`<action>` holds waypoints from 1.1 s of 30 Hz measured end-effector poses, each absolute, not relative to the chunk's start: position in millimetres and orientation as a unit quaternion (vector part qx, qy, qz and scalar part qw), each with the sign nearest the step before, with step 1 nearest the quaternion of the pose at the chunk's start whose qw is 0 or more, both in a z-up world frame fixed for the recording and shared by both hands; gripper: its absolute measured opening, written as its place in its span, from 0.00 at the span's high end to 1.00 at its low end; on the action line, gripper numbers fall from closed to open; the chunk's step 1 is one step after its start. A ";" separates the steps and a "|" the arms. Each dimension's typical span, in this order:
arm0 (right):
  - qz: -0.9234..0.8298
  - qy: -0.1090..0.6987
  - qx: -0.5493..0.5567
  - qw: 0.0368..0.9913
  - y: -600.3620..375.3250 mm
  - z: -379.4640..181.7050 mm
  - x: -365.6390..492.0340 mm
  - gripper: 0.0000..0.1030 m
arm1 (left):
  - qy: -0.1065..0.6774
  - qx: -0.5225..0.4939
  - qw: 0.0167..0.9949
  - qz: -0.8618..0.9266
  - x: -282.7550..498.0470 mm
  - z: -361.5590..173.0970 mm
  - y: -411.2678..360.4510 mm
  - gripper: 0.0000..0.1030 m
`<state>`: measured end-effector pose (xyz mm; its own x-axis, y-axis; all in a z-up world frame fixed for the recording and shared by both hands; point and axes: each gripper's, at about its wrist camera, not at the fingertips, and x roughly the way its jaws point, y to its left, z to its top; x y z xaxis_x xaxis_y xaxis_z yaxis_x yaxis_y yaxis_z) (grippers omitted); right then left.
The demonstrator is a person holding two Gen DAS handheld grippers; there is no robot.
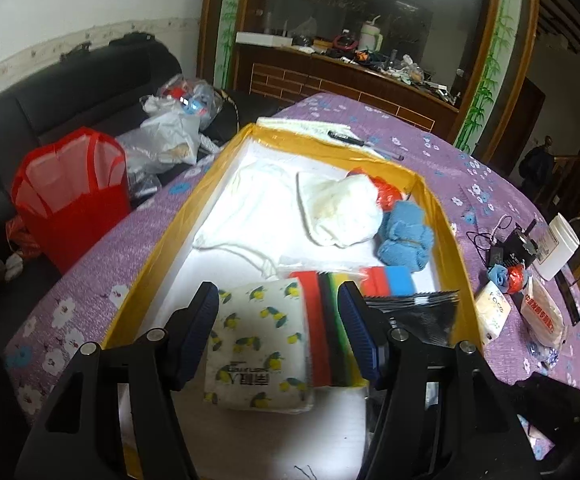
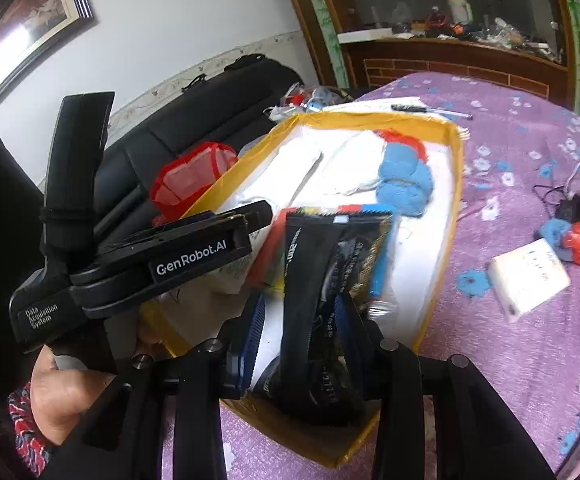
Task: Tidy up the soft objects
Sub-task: 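Lower both items into the tray and open both grippers, then grasp the white Face tissue pack with the left gripper while the right approaches the blue tissue pack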
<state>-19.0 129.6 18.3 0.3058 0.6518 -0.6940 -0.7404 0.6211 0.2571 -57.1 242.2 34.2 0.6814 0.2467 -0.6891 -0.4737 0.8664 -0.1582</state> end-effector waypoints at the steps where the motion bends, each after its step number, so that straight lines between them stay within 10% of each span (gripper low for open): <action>1: 0.430 0.398 -0.054 0.809 126.4 21.0 -19.2 0.61 | 0.343 -0.160 0.904 0.200 -57.5 36.2 240.8 0.40; 33: 0.290 0.365 0.088 0.880 -86.1 56.2 48.8 0.54 | 0.374 -0.047 0.925 0.045 -6.5 61.9 92.2 0.41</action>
<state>48.8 -86.1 56.2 0.5651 0.5745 -0.5921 -0.4460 0.8166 0.3666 -6.5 92.2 61.9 0.7156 0.0472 -0.6969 -0.1178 0.9916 -0.0538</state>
